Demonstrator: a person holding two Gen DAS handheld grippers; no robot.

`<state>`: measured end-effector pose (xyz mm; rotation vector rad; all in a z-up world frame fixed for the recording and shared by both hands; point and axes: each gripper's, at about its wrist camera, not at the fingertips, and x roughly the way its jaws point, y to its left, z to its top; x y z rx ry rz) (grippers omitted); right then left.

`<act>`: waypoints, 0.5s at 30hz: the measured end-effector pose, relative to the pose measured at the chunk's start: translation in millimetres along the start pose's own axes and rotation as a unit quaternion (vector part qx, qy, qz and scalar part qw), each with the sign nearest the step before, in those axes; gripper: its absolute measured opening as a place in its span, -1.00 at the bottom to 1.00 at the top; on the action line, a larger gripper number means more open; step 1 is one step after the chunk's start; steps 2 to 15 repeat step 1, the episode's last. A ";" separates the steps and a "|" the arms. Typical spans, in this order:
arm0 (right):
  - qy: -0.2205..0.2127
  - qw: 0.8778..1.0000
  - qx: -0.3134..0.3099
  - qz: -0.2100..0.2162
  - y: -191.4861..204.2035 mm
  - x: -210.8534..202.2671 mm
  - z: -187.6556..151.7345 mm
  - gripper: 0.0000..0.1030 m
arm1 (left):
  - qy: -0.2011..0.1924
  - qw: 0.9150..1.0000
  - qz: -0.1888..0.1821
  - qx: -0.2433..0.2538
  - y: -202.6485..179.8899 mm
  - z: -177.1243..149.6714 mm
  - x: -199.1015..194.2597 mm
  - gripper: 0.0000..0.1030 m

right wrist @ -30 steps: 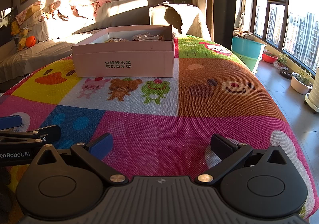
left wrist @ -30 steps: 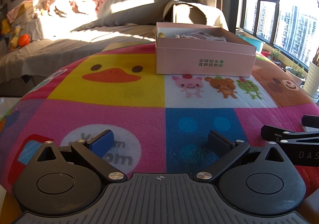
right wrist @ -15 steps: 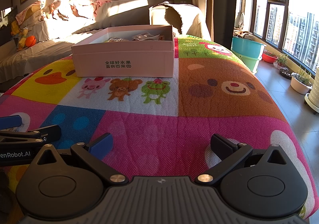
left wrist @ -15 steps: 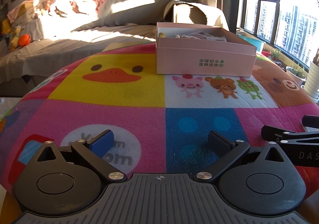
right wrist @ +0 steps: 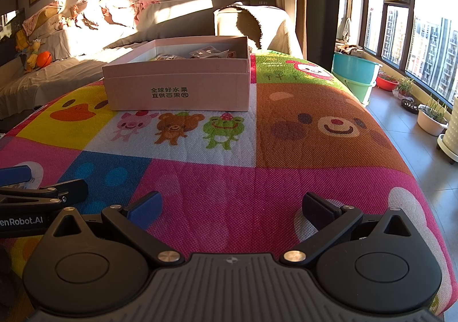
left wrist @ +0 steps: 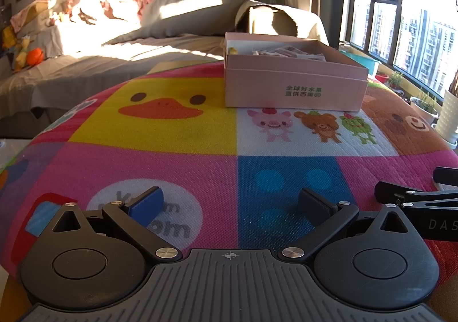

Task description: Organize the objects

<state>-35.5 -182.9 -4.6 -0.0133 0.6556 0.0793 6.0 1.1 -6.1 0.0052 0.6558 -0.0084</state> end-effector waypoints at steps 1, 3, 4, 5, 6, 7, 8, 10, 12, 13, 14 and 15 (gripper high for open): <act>0.000 1.000 0.000 0.000 0.0 0.0 0.0 1.00 | 0.000 1.000 -0.001 -0.001 0.2 0.1 -0.1 1.00; 0.000 1.000 0.000 0.000 0.0 0.0 0.0 1.00 | 0.000 1.000 -0.001 -0.001 0.2 0.1 -0.1 1.00; 0.000 1.000 0.000 0.000 0.0 0.0 0.0 1.00 | 0.000 1.000 -0.001 -0.001 0.2 0.1 -0.1 1.00; 0.000 1.000 0.000 0.000 0.0 0.0 0.0 1.00 | 0.000 1.000 -0.001 -0.001 0.2 0.1 -0.1 1.00; 0.000 1.000 0.000 0.000 0.0 0.0 0.0 1.00 | 0.000 1.000 -0.001 -0.001 0.2 0.1 -0.1 1.00; 0.000 1.000 0.000 0.000 0.0 0.0 0.0 1.00 | 0.000 1.000 -0.001 -0.001 0.2 0.1 -0.1 1.00; 0.000 1.000 0.000 0.000 0.0 0.0 0.0 1.00 | 0.000 1.000 -0.001 -0.001 0.2 0.1 -0.1 1.00; 0.000 1.000 0.000 0.000 0.0 0.0 0.0 1.00 | 0.000 1.000 -0.001 -0.001 0.2 0.1 -0.1 1.00; 0.000 1.000 0.000 0.000 0.0 0.0 0.0 1.00 | 0.000 1.000 -0.001 -0.001 0.2 0.1 -0.1 1.00; 0.000 1.000 0.000 0.000 0.0 0.0 0.0 1.00 | 0.000 1.000 -0.001 -0.001 0.2 0.1 -0.1 1.00; 0.000 1.000 0.000 0.000 0.0 0.0 0.0 1.00 | 0.000 1.000 -0.001 -0.001 0.2 0.1 -0.1 1.00; 0.000 1.000 0.000 0.000 0.0 0.0 0.0 1.00 | 0.000 1.000 -0.001 -0.001 0.2 0.1 -0.1 1.00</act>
